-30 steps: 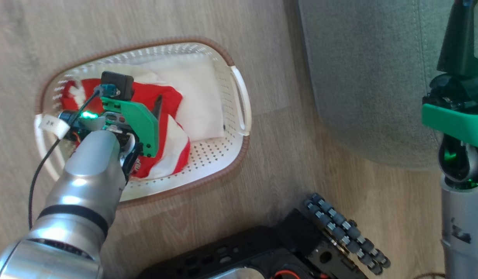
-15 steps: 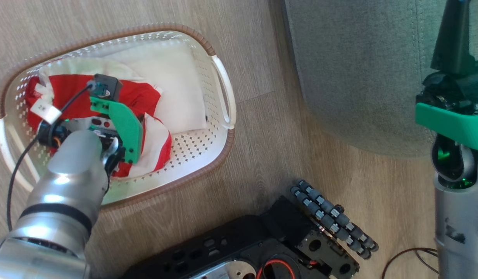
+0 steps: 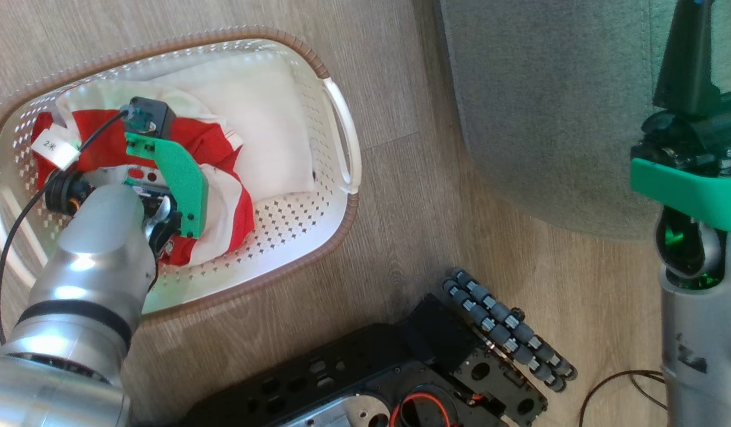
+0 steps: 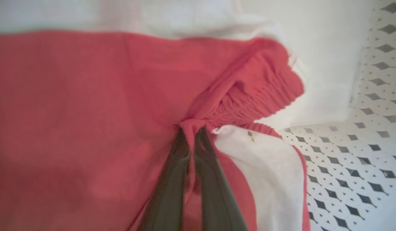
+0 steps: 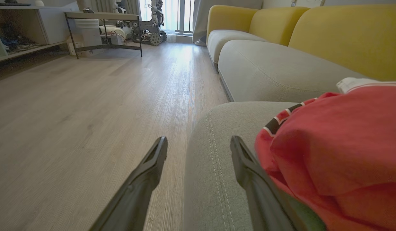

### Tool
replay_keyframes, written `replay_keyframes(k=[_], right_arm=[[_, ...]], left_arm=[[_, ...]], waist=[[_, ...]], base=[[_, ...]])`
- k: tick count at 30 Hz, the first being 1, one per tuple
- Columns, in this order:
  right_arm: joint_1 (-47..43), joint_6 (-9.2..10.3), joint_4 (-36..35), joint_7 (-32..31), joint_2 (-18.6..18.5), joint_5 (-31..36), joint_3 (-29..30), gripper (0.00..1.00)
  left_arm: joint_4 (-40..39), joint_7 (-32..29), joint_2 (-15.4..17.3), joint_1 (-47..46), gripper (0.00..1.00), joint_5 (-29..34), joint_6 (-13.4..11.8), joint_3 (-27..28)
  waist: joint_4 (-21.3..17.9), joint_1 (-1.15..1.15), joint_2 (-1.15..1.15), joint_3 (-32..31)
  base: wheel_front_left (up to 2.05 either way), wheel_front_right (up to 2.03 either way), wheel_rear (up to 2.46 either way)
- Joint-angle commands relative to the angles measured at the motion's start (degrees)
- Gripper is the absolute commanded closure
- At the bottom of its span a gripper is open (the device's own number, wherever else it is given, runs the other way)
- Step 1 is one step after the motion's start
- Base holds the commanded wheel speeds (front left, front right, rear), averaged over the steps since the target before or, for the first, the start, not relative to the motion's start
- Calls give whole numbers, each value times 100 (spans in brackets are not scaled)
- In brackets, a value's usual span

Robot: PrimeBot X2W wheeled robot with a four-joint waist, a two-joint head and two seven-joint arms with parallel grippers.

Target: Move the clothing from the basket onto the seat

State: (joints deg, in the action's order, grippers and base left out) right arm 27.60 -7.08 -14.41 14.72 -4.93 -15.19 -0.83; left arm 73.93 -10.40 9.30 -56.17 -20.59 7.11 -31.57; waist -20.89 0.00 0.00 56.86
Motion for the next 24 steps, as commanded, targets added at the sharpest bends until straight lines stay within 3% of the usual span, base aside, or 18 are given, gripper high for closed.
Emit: replay_keyframes(k=[1,11,24], right_arm=[[-113,-41,-168,28,35,21,-79,0],[-34,-41,-67,28,24,47,-87,0],[-211,-41,185,28,-109,83,-4,0]], left_arm=[[-3,34,115,131,100,-31,-17,32],[-2,431,70,229,100,-58,14,-116],[-138,1267,-222,752,100,-225,35,-397]], waist=[[-6,0,0,-10],[60,0,0,-343],[390,0,0,-1638]], base=[[0,0,0],[0,0,0],[0,0,0]])
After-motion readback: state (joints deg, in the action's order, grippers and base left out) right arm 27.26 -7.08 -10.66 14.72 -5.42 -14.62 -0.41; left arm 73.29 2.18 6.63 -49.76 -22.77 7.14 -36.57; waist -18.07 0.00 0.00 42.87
